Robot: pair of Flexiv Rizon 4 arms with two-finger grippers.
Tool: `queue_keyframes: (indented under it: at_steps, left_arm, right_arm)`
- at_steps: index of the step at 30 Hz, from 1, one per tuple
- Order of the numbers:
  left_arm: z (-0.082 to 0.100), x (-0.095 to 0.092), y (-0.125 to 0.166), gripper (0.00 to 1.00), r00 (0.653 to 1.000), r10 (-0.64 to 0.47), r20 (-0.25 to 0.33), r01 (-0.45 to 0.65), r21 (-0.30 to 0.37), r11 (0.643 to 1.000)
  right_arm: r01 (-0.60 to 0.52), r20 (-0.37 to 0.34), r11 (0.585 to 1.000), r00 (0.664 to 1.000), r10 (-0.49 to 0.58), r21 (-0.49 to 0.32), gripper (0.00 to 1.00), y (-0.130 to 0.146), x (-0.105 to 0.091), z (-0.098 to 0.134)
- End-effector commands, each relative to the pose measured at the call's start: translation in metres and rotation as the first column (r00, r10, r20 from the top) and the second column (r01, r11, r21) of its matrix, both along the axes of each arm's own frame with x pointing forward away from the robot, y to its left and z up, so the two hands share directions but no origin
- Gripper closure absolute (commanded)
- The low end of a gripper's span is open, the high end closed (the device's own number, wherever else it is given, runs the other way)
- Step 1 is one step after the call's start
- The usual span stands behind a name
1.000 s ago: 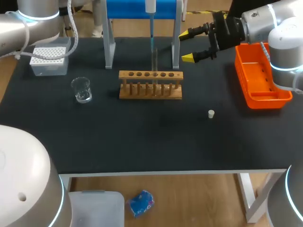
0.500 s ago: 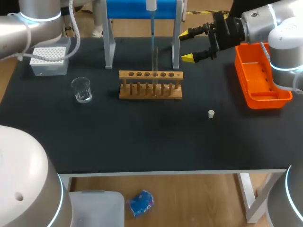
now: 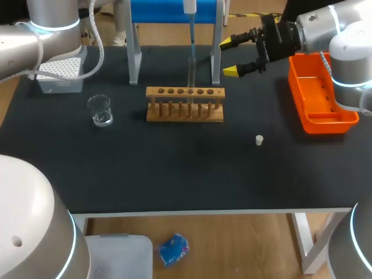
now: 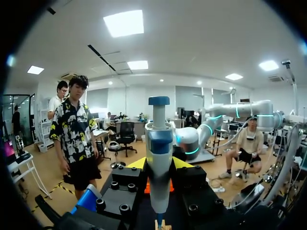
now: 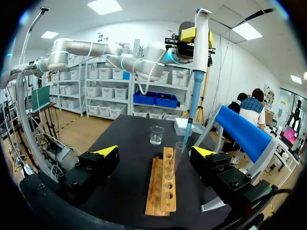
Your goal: Invert the test tube, pick up the pipette, mount the tip to pipette, aspirate from beaker and dispense into the tube, eject the tip, return the pipette, and cap with the stopper.
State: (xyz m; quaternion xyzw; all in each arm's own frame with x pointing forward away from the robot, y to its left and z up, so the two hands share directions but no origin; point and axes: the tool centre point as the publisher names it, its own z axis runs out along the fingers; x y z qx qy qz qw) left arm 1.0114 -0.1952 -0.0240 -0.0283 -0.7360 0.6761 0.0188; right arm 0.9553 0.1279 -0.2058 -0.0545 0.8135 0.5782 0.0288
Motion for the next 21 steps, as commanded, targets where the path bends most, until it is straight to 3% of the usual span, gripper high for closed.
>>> queue_keyframes:
  at_steps: [1,10,21]
  left_arm:
    - [-0.002,0.0,-0.001,1.0,1.0,-0.009,-0.003,0.009,0.005,1.0]
    - [-0.008,-0.002,0.003,1.0,1.0,0.001,-0.007,-0.001,0.057,0.998]
    - [-0.013,-0.001,0.0,1.0,1.0,-0.001,0.016,0.001,0.06,0.998]
  right_arm:
    - [0.0,0.001,1.0,1.0,0.0,0.0,0.0,-0.001,-0.001,0.0]
    - [0.0,0.001,1.0,1.0,0.0,0.0,0.0,-0.001,-0.001,0.0]
    - [0.0,0.001,1.0,1.0,0.0,0.0,0.0,-0.001,-0.001,0.0]
